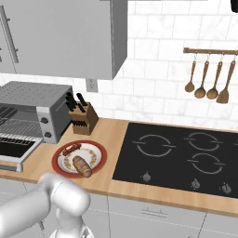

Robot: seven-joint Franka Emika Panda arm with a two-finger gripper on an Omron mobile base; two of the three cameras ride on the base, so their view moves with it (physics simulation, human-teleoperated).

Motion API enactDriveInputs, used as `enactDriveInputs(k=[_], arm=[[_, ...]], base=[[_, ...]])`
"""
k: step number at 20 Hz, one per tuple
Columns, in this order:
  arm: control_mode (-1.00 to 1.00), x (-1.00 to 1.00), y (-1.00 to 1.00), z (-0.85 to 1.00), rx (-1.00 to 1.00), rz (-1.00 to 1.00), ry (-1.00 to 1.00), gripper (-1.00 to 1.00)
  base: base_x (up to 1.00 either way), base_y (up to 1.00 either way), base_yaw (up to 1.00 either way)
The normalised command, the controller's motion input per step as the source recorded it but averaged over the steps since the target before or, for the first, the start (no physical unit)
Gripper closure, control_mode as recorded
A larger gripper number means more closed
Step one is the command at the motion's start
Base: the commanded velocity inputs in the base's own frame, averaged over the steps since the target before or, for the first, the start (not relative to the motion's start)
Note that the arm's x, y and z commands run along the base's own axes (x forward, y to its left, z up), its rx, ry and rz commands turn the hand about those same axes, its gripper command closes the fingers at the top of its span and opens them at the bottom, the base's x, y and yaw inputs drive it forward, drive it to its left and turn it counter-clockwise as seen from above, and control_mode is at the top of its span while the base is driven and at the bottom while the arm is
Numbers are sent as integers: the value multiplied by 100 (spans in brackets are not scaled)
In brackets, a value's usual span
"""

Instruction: Pick up the kebab skewer and baguette bread, and place them inside the toaster oven. Close the toaster oven door and start by setting the timer.

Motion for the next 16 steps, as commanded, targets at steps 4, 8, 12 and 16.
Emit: enactDriveInputs(k=[4,8,12,16], arm=[[-100,-61,-27,61,7,-2,14,-100],[-100,-57,-69,43,7,-1,17,-100],[-100,-62,-95,16,15,0,20,-100],[-100,-40,-100,5,7,0,20,-100]], base=[[0,0,0],[0,0,0],[0,0,0],[0,0,0]])
